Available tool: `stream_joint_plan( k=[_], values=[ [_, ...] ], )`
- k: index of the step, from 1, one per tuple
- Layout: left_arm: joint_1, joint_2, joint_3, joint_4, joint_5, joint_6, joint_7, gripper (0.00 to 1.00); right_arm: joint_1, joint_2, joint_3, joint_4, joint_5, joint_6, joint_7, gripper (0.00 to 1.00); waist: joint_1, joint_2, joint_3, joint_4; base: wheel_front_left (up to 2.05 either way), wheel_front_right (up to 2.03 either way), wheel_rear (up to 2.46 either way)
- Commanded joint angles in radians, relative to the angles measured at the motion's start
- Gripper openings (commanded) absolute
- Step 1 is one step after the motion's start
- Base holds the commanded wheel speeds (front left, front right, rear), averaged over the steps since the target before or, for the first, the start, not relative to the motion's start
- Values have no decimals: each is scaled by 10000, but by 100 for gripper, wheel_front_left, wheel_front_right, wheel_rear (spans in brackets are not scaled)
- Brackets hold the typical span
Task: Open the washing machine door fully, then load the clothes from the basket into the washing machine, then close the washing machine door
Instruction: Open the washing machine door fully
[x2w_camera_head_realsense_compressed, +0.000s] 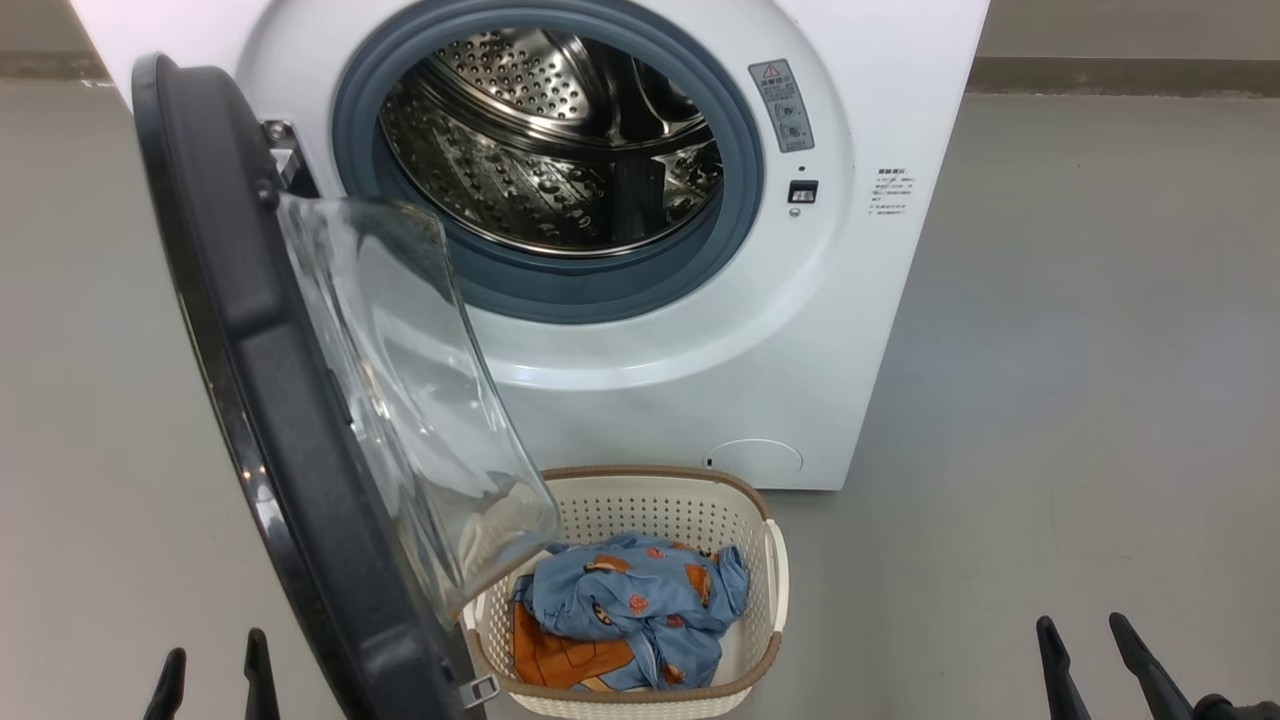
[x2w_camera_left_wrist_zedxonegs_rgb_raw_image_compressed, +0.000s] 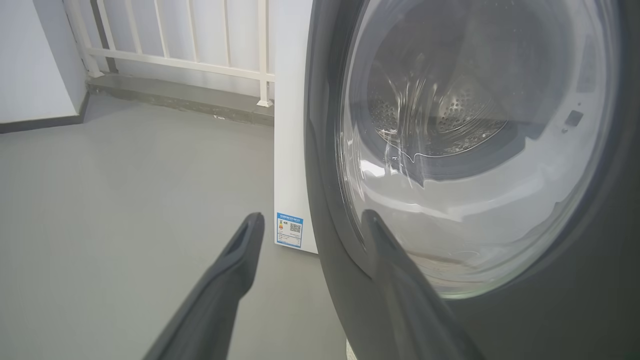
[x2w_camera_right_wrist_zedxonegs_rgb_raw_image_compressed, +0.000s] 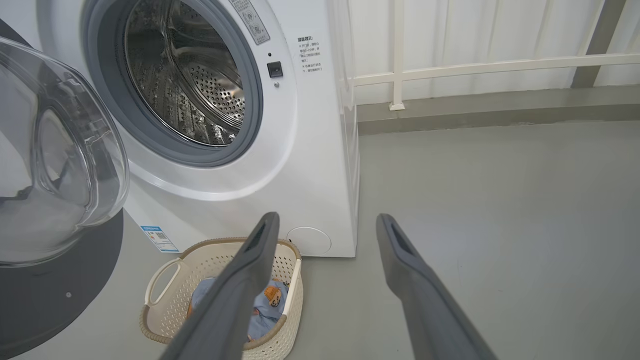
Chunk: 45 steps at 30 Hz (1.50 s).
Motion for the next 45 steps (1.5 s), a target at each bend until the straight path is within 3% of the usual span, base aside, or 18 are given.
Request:
stream_joint_plan(
  k=[1, 8, 10, 18, 24, 25, 32, 35, 39, 45],
  values=[
    [-170, 131, 351, -256, 13, -26, -65, 100, -154, -115, 149, -210, -184, 27, -120, 100, 0, 0, 17, -6, 0, 0, 0],
    [-179, 131, 366, -239, 1, -22, -65, 100, -202, -127, 102, -210, -290, 27, -120, 100, 0, 0, 46, -15, 0, 0, 0],
    [-172, 131, 389, -193, -74, 4, -65, 0, -201, -121, 89, -223, -297, 27, -120, 100, 0, 0, 43, -7, 0, 0, 0],
    [-163, 131, 652, -371, -364, 299, -65, 0, -193, -120, 79, -236, -263, 27, -120, 100, 0, 0, 37, 68, 0, 0, 0],
    [-467, 131, 1758, -1590, -699, 1290, -65, 0, -197, -100, 42, -278, -278, 27, -120, 100, 0, 0, 64, 166, 0, 0, 0],
    [-467, 131, 1758, -1590, -699, 1290, -65, 0, -197, -100, 42, -278, -278, 27, -120, 100, 0, 0, 64, 166, 0, 0, 0],
    [-782, 131, 2506, -4678, -171, 2118, -65, 0, -185, -127, 92, -268, -365, 27, -120, 100, 0, 0, 43, 338, 0, 0, 0],
    [-940, 131, 1952, -6231, -48, 2073, -65, 0, -156, -108, 62, -267, -361, 27, -120, 100, 0, 0, 14, 492, 0, 0, 0],
    [-1101, 131, 388, -7873, 44, 1756, -65, 0, -113, -72, 50, -240, -339, 27, -120, 100, 0, 0, -51, 724, 0, 0, 0],
    [-973, 131, -2590, -8716, -111, 917, 499, 0, -147, -26, 187, -171, -291, 27, -120, 100, 0, 0, -213, 917, 0, 0, 0]
  ],
)
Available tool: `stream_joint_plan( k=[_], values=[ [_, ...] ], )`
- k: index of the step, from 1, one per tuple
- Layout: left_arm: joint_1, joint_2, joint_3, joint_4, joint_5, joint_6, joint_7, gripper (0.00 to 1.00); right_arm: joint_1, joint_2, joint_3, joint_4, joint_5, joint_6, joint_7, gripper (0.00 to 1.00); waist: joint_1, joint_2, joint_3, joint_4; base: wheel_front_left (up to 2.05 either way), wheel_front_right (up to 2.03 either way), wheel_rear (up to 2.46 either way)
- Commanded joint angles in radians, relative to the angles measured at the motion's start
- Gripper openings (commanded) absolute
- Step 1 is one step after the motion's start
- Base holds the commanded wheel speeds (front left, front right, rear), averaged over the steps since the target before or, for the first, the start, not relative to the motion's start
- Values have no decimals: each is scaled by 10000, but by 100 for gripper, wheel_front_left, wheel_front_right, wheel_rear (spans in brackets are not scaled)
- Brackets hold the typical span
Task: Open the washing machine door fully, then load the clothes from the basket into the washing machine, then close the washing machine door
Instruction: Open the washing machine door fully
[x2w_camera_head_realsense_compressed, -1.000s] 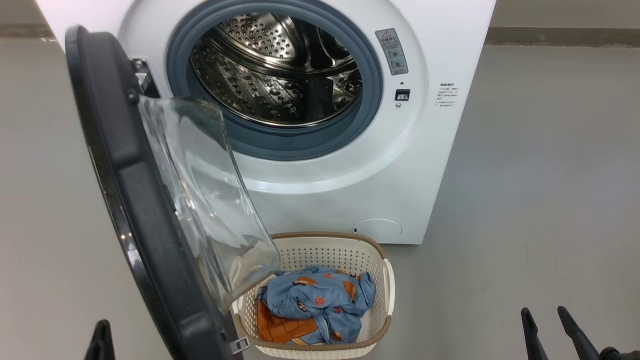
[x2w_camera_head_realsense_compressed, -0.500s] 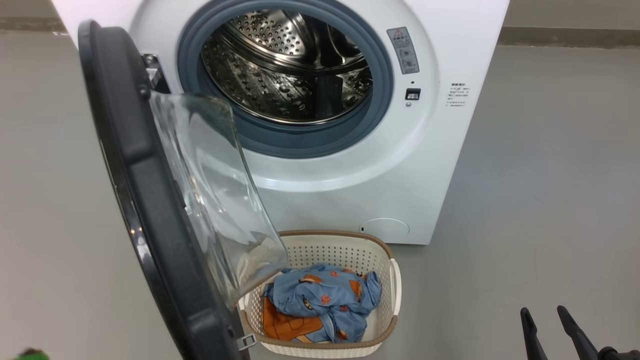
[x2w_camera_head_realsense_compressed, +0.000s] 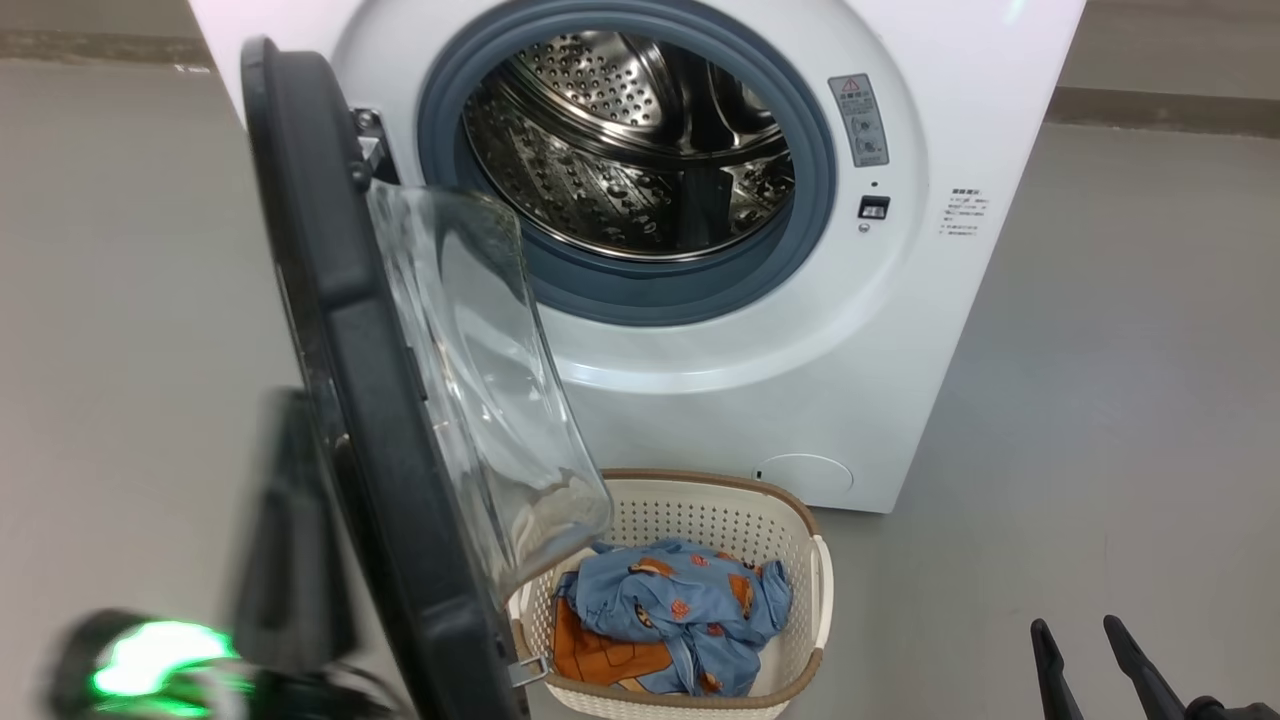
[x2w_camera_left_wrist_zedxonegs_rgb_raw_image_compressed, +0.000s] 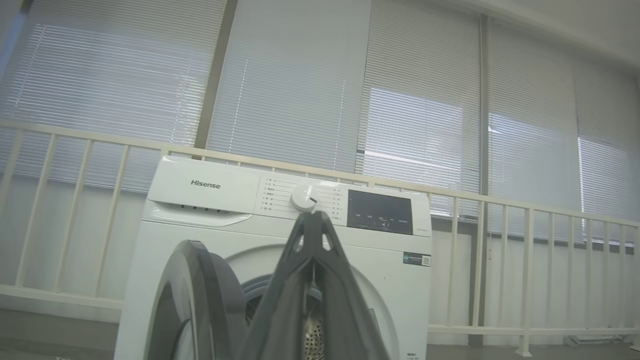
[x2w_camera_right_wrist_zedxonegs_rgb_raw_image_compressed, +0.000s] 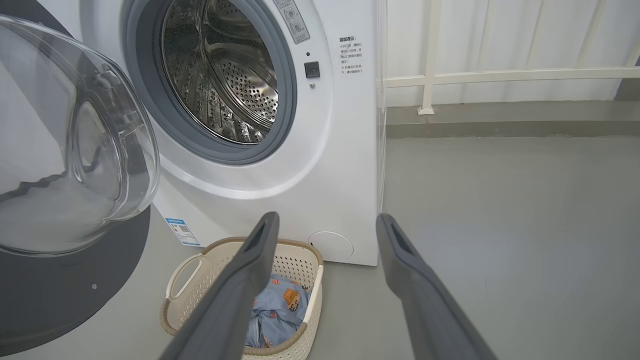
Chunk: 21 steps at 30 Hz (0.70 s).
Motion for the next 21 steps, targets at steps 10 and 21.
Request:
stream_joint_plan(
  k=[10, 21],
  values=[
    [506, 206, -2033, 883, -1694, 28, 2707, 0, -106, -120, 333, -213, 46, 27, -120, 100, 0, 0, -66, 180, 0, 0, 0],
    [1398, 391, -2015, 1354, -1813, 791, 3758, 0, -58, -140, 264, -178, 45, 27, -120, 100, 0, 0, 94, 268, 0, 0, 0]
  ],
)
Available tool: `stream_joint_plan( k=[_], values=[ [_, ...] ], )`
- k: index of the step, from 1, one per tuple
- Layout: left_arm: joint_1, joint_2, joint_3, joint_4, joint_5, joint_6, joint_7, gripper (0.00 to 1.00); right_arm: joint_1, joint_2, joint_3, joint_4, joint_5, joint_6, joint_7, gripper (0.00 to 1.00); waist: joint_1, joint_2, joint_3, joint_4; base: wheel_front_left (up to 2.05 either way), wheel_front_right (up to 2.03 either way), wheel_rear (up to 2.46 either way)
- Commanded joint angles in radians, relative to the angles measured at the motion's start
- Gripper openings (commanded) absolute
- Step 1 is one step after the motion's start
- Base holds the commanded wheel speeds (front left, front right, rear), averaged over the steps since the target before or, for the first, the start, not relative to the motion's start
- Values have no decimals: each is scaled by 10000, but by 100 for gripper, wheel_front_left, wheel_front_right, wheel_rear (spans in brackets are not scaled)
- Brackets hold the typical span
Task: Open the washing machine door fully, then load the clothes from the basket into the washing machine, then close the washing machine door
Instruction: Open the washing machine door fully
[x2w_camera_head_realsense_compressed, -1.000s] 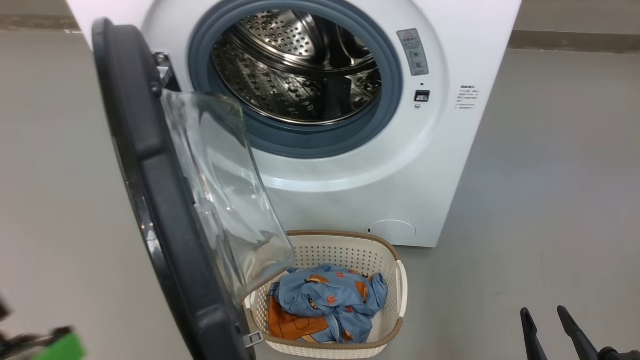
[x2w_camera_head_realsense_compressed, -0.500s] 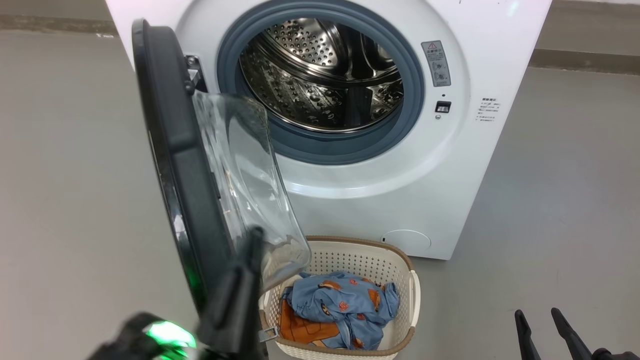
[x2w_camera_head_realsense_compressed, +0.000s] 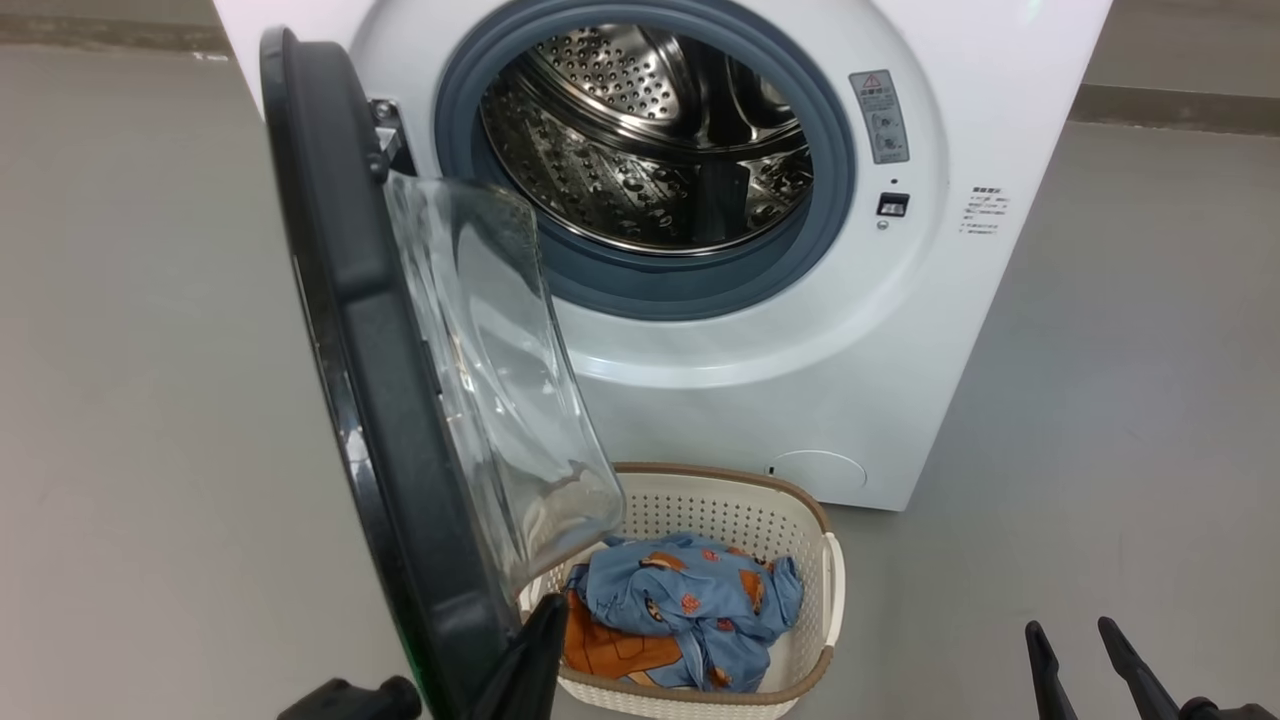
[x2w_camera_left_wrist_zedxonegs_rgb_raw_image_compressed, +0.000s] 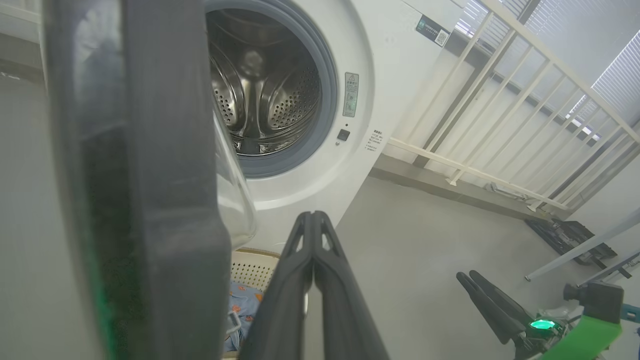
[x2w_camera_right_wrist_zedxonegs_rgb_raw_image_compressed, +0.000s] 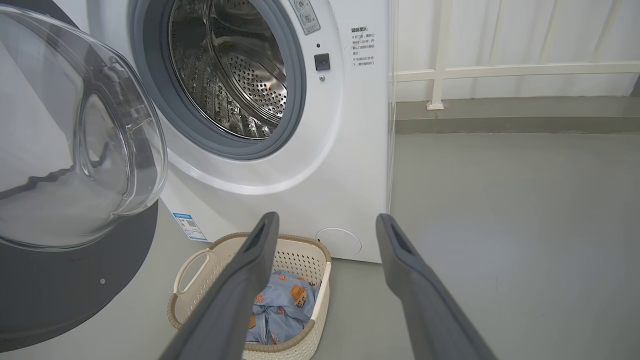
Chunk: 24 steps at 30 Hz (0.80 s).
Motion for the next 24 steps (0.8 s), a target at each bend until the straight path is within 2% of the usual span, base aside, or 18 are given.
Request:
stream_joint_plan(
  k=[1, 11, 24],
  values=[
    [-155, -21, 348, -253, 79, 87, 28, 0, -60, -160, 160, -204, 23, 27, -120, 100, 0, 0, 41, 95, 0, 0, 0],
    [-374, -153, 555, 464, -57, 519, -337, 0, -99, -166, 235, -196, -40, 27, -120, 100, 0, 0, 103, 444, 0, 0, 0],
    [-790, -224, 753, 1058, 18, 992, -777, 0, -126, -162, 341, -161, -44, 27, -120, 100, 0, 0, 327, 1420, 0, 0, 0]
  ],
)
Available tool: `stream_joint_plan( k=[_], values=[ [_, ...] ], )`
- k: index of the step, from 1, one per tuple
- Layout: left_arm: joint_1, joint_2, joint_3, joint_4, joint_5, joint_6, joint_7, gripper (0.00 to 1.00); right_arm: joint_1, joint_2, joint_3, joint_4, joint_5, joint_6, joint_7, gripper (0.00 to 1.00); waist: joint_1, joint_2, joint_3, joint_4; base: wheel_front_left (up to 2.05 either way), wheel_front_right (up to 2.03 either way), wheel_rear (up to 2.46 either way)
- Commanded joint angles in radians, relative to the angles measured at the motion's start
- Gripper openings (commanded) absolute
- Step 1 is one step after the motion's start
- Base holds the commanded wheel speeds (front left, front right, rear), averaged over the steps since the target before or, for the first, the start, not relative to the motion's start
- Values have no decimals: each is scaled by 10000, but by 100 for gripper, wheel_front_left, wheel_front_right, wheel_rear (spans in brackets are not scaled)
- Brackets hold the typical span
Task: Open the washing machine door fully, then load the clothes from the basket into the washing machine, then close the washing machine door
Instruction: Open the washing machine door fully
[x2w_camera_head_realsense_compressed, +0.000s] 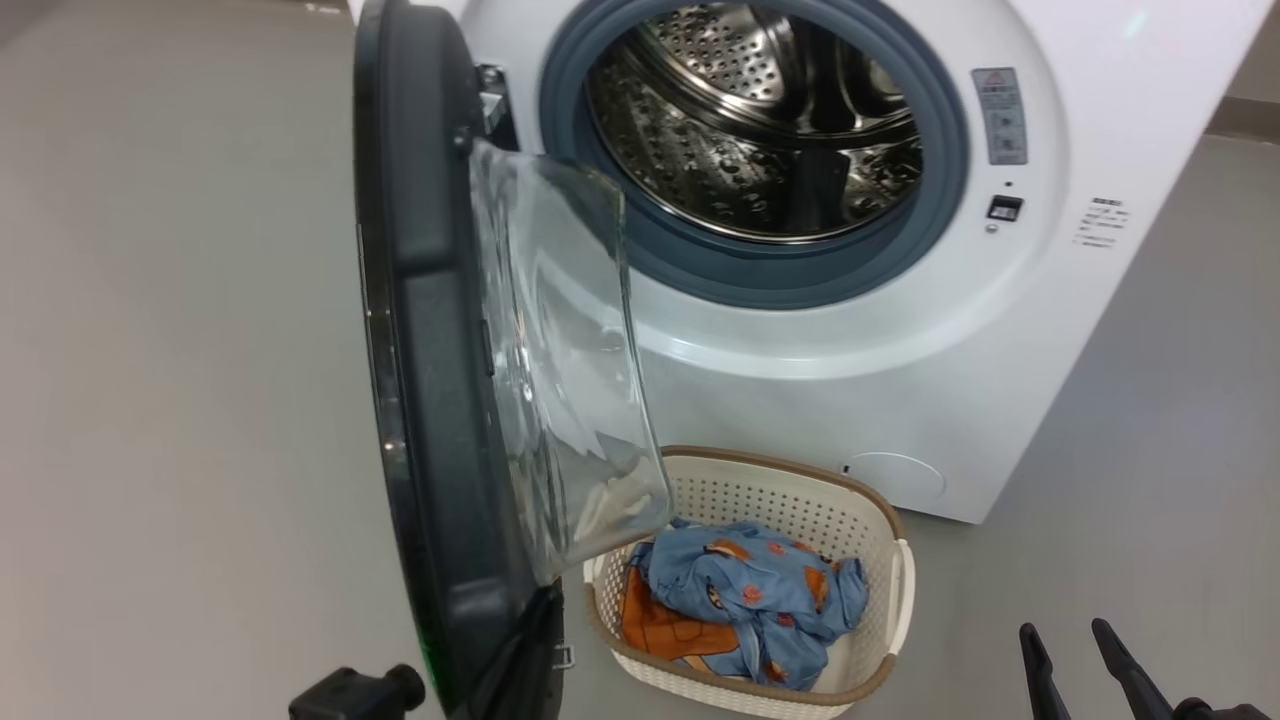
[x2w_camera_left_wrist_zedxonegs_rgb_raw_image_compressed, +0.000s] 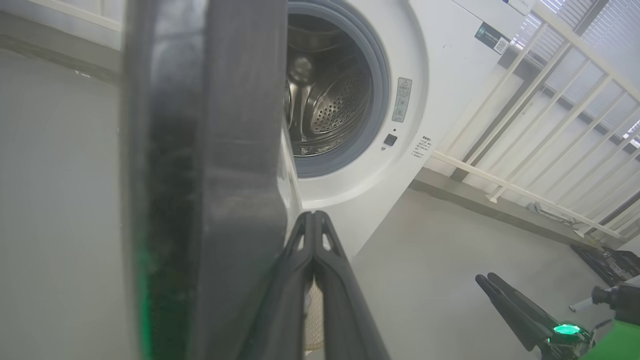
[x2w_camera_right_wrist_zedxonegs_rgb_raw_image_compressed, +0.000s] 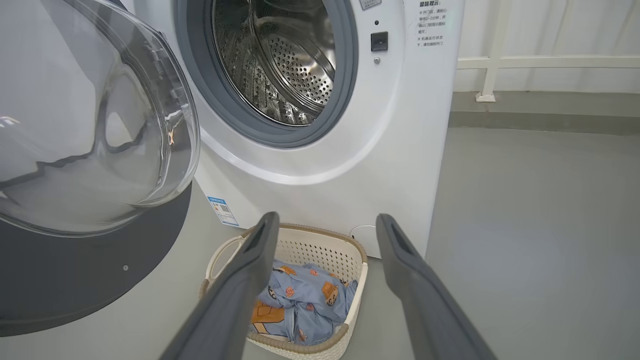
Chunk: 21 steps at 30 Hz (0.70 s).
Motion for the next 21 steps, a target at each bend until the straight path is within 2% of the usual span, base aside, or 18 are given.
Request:
stream_joint_plan(
  k=[1, 14, 21],
  values=[
    [-566, -8, 568, -81, 78, 240, -151, 0, -138, -156, 277, -186, -30, 27, -120, 100, 0, 0, 79, 329, 0, 0, 0],
    [-1097, 152, 1410, 797, 63, 551, -550, 0, -300, -124, 501, -70, -17, 27, -120, 100, 0, 0, 298, 1620, 0, 0, 0],
    [-1706, 118, 2018, 1816, -111, 740, -1128, 0, -377, -176, 594, -38, -48, 27, -120, 100, 0, 0, 427, 1959, 0, 0, 0]
  ],
)
